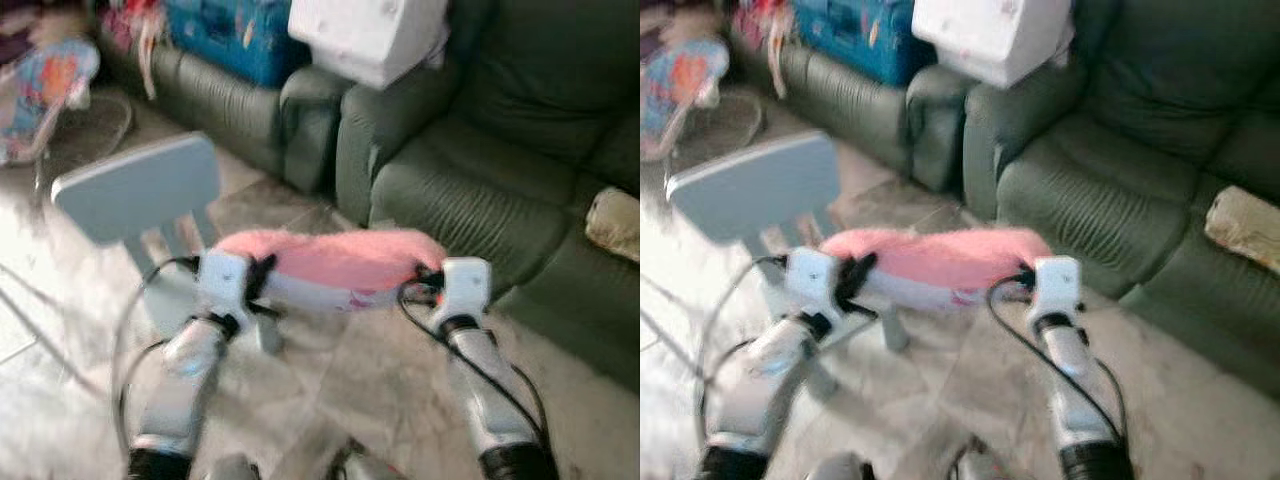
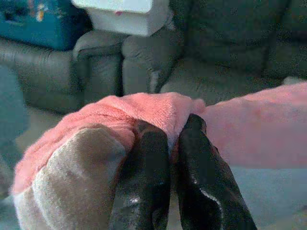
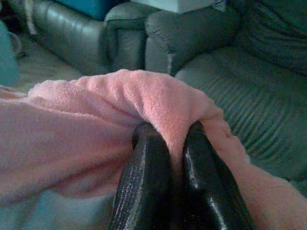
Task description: Move the pillow to the sofa
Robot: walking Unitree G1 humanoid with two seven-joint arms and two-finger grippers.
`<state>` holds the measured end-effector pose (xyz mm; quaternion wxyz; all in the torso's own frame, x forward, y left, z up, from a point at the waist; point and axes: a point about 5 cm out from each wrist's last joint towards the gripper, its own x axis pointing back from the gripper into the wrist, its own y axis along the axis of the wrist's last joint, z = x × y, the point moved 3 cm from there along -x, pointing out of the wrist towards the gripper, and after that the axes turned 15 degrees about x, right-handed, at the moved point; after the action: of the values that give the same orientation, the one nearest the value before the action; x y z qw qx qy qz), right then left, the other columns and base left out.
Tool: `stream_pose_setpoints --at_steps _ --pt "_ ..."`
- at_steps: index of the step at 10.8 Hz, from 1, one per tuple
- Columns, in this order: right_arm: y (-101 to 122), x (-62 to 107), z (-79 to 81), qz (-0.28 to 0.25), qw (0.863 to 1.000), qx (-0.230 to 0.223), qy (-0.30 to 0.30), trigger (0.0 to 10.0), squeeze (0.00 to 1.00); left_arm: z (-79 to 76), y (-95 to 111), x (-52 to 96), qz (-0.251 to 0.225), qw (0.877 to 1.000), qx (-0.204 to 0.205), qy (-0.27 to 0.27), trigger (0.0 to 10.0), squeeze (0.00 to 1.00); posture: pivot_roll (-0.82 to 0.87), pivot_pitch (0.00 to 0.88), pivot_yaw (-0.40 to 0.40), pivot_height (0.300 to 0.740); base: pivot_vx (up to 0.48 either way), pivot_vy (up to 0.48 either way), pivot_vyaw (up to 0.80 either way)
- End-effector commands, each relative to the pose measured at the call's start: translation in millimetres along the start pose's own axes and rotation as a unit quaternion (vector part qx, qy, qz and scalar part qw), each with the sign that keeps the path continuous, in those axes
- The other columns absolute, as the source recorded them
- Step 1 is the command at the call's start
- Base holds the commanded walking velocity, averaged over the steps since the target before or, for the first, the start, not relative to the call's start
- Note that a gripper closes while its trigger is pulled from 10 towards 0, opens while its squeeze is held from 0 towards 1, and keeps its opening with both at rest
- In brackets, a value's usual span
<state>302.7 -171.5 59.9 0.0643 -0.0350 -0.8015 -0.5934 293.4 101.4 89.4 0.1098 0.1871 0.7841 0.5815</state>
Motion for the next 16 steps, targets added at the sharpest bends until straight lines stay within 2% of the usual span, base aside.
stream_pose_setpoints --at_steps 1,4,9,13,16 --pt "5.3 -2.3 2.3 -0.010 1.000 -0.004 0.000 10.0 0.00 4.5 3.8 1.4 -0.006 1.000 -0.008 0.001 10.0 0.00 0.00 0.063 -0.053 0.740 0.326 0.000 0.00" --pt "5.1 -3.1 1.9 -0.009 1.000 -0.005 0.000 10.0 0.00 3.3 3.5 1.1 -0.006 1.000 -0.005 -0.002 10.0 0.00 0.00 0.061 -0.053 0.740 0.333 0.000 -0.52" --pt "5.3 -2.7 1.4 -0.010 1.000 -0.004 -0.001 10.0 0.00 1.0 2.8 0.3 -0.006 1.000 -0.003 -0.007 10.0 0.00 -0.01 0.062 -0.053 0.740 0.335 0.000 0.00" --pt "4.7 -1.6 2.2 -0.009 1.000 -0.005 -0.001 10.0 0.00 0.2 2.0 1.1 -0.004 1.000 -0.001 -0.010 10.0 0.00 -0.01 0.067 -0.049 0.740 0.336 0.000 -0.46" --pt "4.6 -1.0 2.0 -0.009 1.000 -0.005 -0.001 10.0 0.00 -0.9 2.3 1.5 -0.004 1.000 0.000 -0.012 10.0 0.00 -0.01 0.072 -0.049 0.740 0.385 0.000 0.00"
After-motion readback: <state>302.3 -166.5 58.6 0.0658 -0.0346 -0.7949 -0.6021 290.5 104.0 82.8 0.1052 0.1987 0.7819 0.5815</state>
